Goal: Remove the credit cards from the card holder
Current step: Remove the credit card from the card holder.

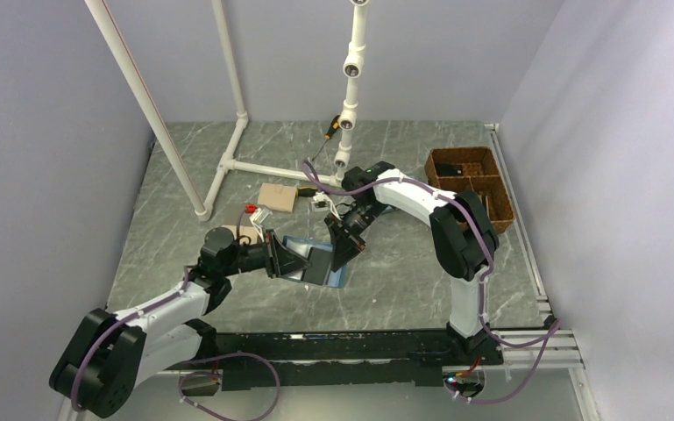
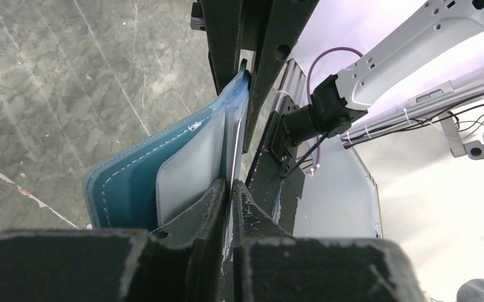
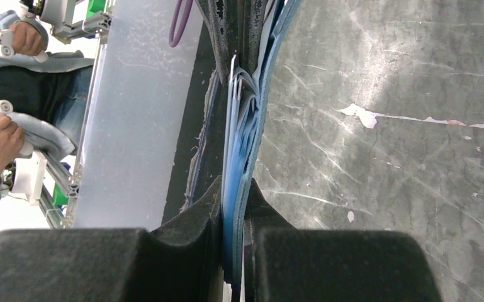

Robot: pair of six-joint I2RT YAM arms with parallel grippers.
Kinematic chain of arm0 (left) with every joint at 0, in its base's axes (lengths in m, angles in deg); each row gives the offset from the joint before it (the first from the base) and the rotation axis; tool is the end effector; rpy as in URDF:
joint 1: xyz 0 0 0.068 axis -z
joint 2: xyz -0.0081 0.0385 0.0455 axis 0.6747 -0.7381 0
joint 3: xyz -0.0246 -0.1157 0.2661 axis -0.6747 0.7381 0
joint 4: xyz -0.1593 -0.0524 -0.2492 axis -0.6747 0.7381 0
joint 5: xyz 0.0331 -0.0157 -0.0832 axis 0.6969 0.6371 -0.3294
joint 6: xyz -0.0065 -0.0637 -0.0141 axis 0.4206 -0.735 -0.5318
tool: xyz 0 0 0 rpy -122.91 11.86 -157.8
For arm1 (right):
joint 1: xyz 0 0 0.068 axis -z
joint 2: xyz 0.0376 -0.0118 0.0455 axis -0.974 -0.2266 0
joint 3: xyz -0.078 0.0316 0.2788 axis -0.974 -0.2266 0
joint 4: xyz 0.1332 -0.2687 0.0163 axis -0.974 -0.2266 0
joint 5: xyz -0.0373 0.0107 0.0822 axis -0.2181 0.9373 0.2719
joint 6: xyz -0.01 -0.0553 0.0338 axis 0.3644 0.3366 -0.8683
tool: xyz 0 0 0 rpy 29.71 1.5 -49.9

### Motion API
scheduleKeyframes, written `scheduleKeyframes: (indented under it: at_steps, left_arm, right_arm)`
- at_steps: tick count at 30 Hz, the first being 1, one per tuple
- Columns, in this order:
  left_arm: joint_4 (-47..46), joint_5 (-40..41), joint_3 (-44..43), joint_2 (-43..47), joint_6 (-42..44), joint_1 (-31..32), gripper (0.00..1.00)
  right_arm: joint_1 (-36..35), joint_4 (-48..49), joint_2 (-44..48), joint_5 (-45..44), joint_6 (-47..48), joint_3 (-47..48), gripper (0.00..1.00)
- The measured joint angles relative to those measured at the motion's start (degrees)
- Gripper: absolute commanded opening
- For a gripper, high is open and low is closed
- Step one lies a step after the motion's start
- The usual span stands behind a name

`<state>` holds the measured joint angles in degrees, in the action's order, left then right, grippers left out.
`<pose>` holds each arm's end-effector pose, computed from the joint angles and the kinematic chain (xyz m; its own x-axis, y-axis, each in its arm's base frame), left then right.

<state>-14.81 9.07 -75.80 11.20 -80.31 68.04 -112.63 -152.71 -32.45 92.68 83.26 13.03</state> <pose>0.1851 -0.1304 0.1760 -0.7350 -0.1705 -0.6562 0.6083 0.2616 -0.7493 0.2941 0.2702 0.1999 -0.3842 -0.6588 -0.6468 -0.7173 -0.2281 0.6584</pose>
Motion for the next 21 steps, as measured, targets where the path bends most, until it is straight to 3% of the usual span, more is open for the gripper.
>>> scheduleKeyframes:
  at_steps: [14,21]
  left_arm:
    - [-3.3,-3.6,0.0,-2.8,-2.9,-1.4,0.21]
    - [-3.2,-3.6,0.0,-2.8,-3.0,-1.7,0.15]
  right_arm:
    - [0.0,-0.8,-0.3,0.1,0.8,0.2,0.0]
    - [0.0,-0.8,-0.3,0.1,0.9,0.3,0.0]
